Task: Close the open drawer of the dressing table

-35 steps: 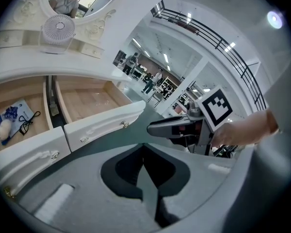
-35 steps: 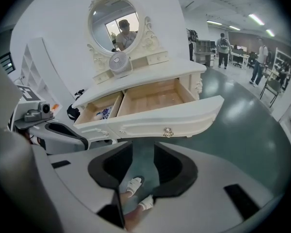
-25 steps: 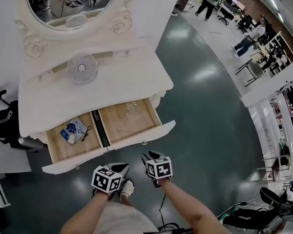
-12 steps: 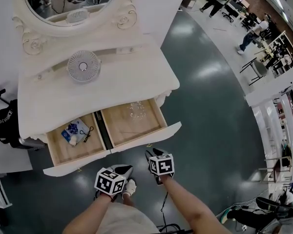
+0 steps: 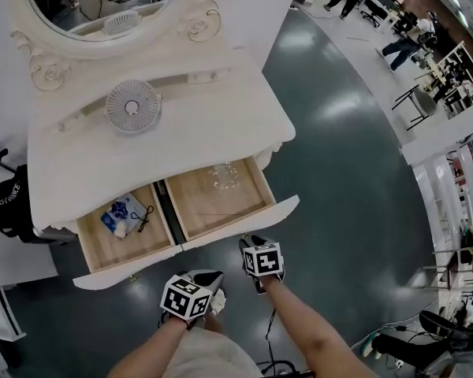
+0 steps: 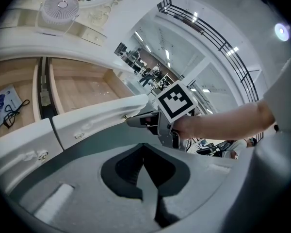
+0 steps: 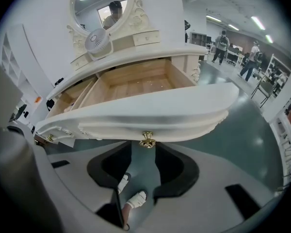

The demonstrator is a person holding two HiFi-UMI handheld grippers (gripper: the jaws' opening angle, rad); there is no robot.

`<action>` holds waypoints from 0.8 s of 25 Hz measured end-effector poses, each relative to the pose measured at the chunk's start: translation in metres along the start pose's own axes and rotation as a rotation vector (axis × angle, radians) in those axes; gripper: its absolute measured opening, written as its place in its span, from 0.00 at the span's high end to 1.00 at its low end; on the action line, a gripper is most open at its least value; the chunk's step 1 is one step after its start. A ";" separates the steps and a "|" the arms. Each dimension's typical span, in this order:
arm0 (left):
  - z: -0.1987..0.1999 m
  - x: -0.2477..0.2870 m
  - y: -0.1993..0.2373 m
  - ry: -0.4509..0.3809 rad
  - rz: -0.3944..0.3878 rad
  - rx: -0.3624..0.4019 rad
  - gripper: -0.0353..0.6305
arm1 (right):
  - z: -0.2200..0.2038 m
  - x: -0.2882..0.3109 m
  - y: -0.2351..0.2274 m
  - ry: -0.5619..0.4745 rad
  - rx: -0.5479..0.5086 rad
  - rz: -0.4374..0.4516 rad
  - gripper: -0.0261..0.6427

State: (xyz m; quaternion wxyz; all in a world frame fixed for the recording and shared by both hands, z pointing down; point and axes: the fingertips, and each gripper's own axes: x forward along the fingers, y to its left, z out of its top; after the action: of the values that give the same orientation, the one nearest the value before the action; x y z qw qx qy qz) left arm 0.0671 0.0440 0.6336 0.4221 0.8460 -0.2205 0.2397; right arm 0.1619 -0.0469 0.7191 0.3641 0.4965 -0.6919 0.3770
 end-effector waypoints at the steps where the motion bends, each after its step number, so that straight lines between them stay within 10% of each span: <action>1: 0.000 0.000 0.001 0.000 0.000 -0.002 0.93 | -0.001 0.001 0.000 0.004 0.001 0.000 0.72; 20: 0.011 0.004 0.014 0.000 -0.005 -0.017 0.93 | 0.011 0.014 -0.005 0.026 -0.001 0.002 0.81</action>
State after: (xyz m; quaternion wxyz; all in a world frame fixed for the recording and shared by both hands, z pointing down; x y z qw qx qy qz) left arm 0.0647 0.0260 0.6388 0.4300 0.8430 -0.2203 0.2365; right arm 0.1622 -0.0639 0.7268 0.3728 0.4907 -0.6879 0.3834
